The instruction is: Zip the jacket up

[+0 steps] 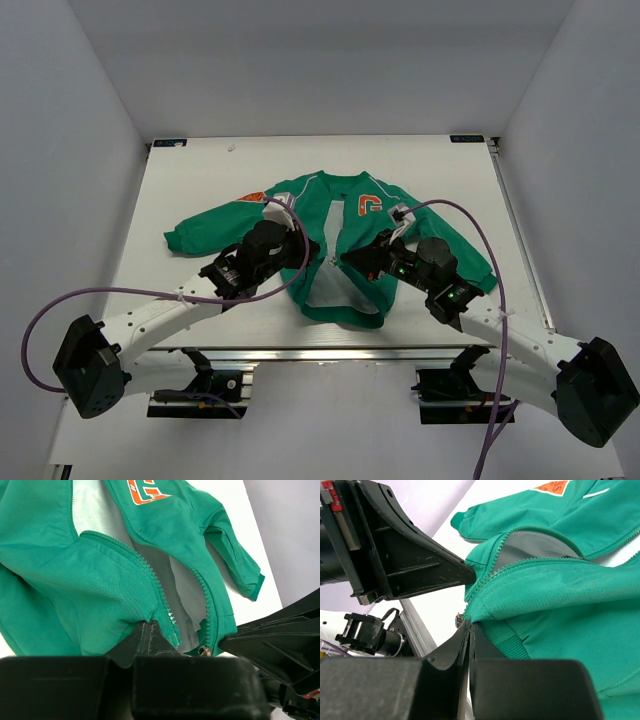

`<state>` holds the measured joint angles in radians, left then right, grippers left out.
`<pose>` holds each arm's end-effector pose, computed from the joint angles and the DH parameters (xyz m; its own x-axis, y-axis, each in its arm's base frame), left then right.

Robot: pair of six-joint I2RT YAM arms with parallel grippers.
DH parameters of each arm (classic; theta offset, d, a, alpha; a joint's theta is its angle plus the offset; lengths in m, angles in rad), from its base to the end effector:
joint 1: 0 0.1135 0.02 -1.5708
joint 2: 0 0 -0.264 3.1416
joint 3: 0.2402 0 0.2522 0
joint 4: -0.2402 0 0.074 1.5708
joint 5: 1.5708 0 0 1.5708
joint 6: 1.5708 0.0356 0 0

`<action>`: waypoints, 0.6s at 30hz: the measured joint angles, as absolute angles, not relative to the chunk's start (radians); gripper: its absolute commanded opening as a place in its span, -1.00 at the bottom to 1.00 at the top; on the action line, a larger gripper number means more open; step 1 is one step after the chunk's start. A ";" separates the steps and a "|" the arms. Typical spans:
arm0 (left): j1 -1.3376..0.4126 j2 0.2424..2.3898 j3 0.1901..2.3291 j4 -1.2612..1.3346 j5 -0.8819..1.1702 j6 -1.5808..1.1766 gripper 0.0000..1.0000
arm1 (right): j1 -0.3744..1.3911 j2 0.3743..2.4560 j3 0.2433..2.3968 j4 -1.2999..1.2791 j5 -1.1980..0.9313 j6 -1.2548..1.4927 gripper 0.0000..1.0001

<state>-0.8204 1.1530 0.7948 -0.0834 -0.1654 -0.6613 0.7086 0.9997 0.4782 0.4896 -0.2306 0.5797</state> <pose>0.1829 -0.1876 0.2785 -0.6107 -0.2332 -0.7567 0.3103 0.8087 -0.4997 0.1680 0.1547 0.2621 -0.4623 0.3061 -0.8322 -0.6619 0.5054 0.5536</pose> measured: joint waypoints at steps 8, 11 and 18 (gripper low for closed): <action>-0.820 1.154 0.791 -0.068 -0.164 -0.654 -1.00 | 0.709 1.029 0.490 0.461 -0.231 0.596 -1.00; -0.820 1.153 0.783 -0.060 -0.164 -0.653 -1.00 | 0.709 1.036 0.495 0.458 -0.231 0.601 -1.00; -0.820 1.153 0.775 -0.052 -0.157 -0.651 -1.00 | 0.709 1.037 0.498 0.458 -0.232 0.622 -1.00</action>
